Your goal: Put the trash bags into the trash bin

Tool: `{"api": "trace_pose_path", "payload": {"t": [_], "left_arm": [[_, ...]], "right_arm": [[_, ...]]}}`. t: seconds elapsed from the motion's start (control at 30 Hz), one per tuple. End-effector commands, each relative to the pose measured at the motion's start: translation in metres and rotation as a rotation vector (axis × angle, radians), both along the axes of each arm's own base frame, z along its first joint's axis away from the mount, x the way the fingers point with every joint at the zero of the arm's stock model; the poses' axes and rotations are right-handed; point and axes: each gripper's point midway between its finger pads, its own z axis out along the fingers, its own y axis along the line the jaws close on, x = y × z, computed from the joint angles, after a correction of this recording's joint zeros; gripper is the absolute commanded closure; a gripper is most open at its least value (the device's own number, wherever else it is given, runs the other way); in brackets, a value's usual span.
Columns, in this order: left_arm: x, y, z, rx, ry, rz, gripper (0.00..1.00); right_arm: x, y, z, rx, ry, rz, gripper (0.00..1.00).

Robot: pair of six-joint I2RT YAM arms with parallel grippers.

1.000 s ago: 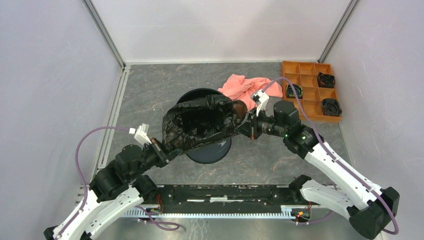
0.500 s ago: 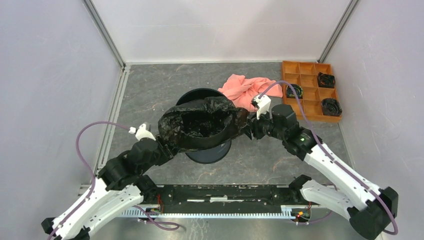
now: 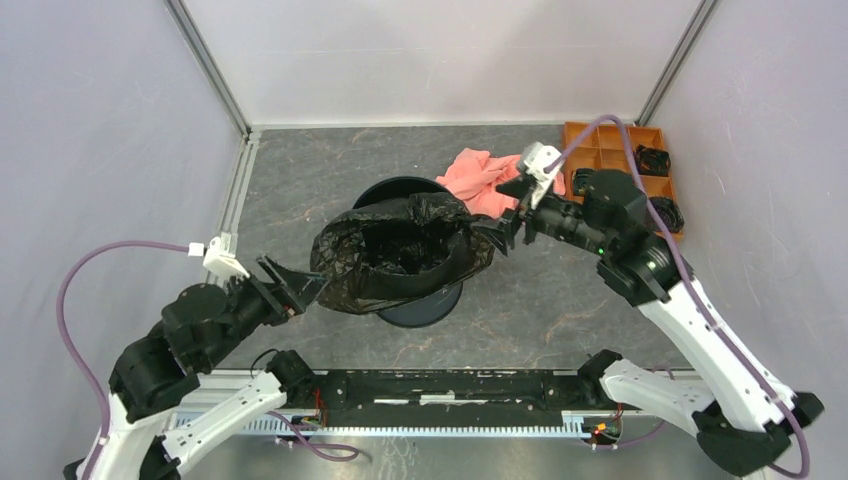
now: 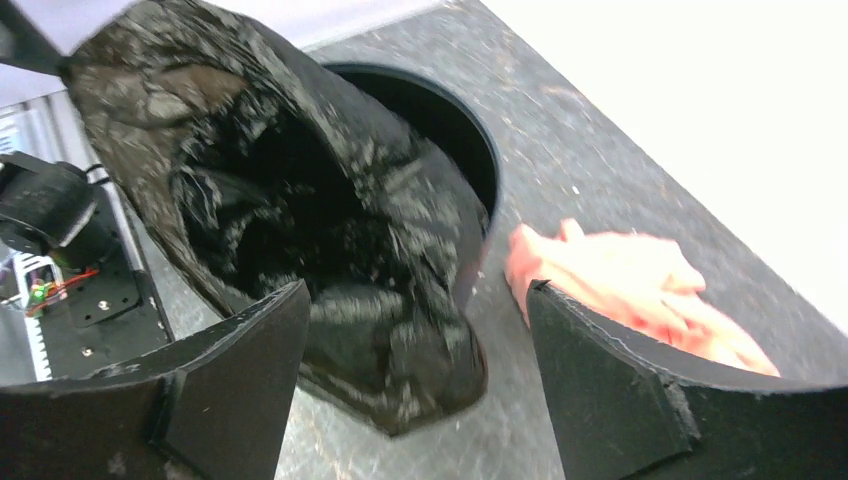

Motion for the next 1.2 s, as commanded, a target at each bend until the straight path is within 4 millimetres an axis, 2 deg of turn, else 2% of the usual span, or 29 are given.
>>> {"api": "trace_pose_path", "payload": {"t": [0.0, 0.07, 0.13, 0.27, 0.43, 0.57, 0.67, 0.73, 0.8, 0.93, 1.03, 1.07, 1.13, 1.17], "left_arm": [[0.034, 0.005, 0.002, 0.150, -0.012, 0.114, 0.24], [0.043, 0.005, 0.001, 0.180, -0.011, 0.146, 0.35], [0.048, 0.009, -0.003, 0.218, -0.008, 0.175, 0.43], [0.060, 0.002, -0.011, 0.297, 0.011, 0.173, 0.53], [0.076, 0.004, -0.007, 0.403, -0.008, 0.206, 0.55], [0.088, -0.011, -0.016, 0.457, 0.018, 0.173, 0.56], [0.092, -0.013, -0.020, 0.468, 0.031, 0.176, 0.56], [0.094, -0.011, -0.018, 0.463, 0.019, 0.181, 0.56], [0.097, -0.011, -0.022, 0.473, 0.028, 0.176, 0.56], [0.111, -0.014, -0.035, 0.459, 0.080, 0.143, 0.59], [0.121, -0.010, -0.032, 0.426, 0.077, 0.127, 0.60], [0.123, -0.009, -0.033, 0.423, 0.080, 0.118, 0.60], [0.127, -0.013, -0.037, 0.422, 0.092, 0.080, 0.59], [0.129, -0.013, -0.040, 0.425, 0.102, 0.072, 0.58]], "right_arm": [[0.016, 0.039, 0.021, -0.015, -0.113, 0.178, 0.18], [0.027, 0.048, 0.020, -0.067, -0.144, 0.189, 0.23], [0.036, 0.054, 0.013, -0.132, -0.179, 0.178, 0.23], [0.045, 0.071, -0.013, -0.327, -0.255, 0.153, 0.22], [0.051, 0.092, -0.034, -0.451, -0.310, 0.119, 0.19], [0.061, 0.098, -0.051, -0.598, -0.380, 0.013, 0.12], [0.073, 0.097, -0.056, -0.668, -0.411, -0.074, 0.12], [0.081, 0.095, -0.050, -0.666, -0.433, -0.145, 0.12], [0.086, 0.097, -0.042, -0.630, -0.447, -0.182, 0.19], [0.087, 0.098, -0.022, -0.504, -0.452, -0.238, 0.48], [0.086, 0.104, -0.006, -0.356, -0.402, -0.203, 0.70], [0.092, 0.100, -0.001, -0.306, -0.371, -0.204, 0.77], [0.099, 0.100, 0.005, -0.178, -0.282, -0.151, 0.83], [0.102, 0.099, 0.007, -0.122, -0.236, -0.115, 0.84]]}}
